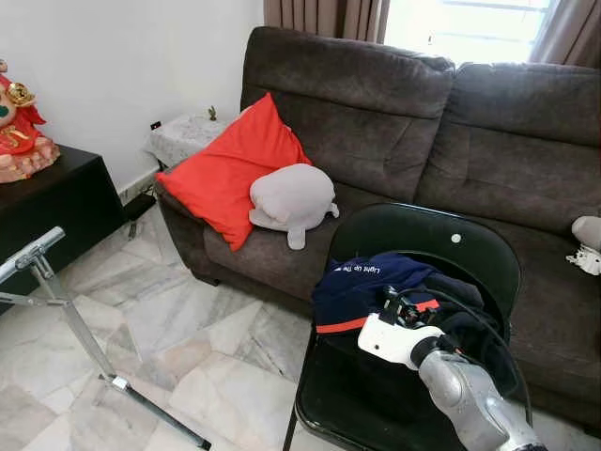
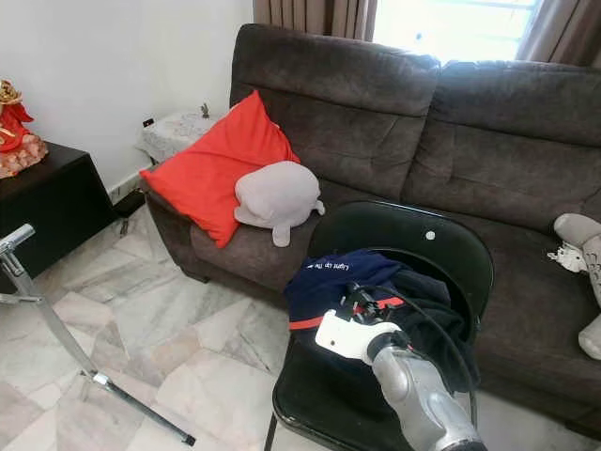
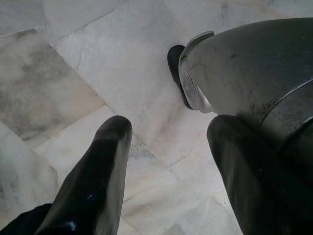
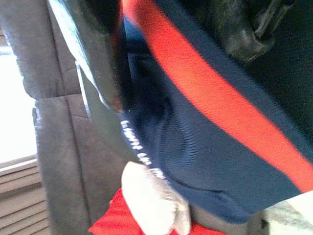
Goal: Hang hanger
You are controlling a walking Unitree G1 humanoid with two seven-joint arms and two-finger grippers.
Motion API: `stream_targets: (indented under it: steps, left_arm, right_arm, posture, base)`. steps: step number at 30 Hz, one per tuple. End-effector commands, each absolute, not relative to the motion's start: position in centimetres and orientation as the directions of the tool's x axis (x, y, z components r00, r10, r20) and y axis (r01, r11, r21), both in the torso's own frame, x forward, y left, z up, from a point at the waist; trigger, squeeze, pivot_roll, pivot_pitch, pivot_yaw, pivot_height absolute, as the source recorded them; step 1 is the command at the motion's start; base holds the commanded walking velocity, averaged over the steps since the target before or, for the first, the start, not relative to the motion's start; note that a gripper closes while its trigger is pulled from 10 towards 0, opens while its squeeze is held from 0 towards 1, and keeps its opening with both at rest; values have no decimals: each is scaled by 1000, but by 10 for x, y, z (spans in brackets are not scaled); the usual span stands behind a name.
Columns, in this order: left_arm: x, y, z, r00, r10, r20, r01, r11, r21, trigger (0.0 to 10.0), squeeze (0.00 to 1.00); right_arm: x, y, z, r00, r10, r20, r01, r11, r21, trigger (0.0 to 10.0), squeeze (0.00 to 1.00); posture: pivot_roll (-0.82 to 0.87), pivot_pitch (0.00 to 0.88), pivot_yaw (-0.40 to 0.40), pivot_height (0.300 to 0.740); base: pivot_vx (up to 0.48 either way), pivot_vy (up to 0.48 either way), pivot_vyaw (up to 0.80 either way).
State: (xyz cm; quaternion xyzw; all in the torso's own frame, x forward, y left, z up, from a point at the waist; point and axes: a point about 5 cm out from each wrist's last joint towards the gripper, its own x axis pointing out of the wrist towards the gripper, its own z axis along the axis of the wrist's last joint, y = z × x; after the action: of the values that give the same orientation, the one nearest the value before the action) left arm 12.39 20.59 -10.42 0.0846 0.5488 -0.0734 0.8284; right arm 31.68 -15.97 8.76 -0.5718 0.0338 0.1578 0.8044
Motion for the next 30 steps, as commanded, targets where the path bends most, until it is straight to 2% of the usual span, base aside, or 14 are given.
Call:
stream_targets:
  steps: [1, 19, 30]
  left_arm:
    - [127, 204, -103, 393, -44, -918, 225, 973, 50, 10000, 0]
    - [127, 204, -103, 394, -42, -918, 226, 973, 53, 10000, 0]
    - [127, 204, -103, 396, -41, -917, 228, 972, 55, 10000, 0]
  right_arm:
    - [321, -157, 93, 953, 223, -206, -270, 314, -910, 0, 0]
    - [322, -150, 96, 958, 238, -162, -238, 337, -911, 0, 0]
    - [329, -152, 116, 982, 184, -47, -126, 448, -885, 0, 0]
  posture:
    - [73, 0, 23, 740]
    - [75, 0, 26, 740]
    - [75, 0, 28, 740]
  base:
    - [0, 0, 0]
    - [0, 0, 0]
    - [0, 0, 0]
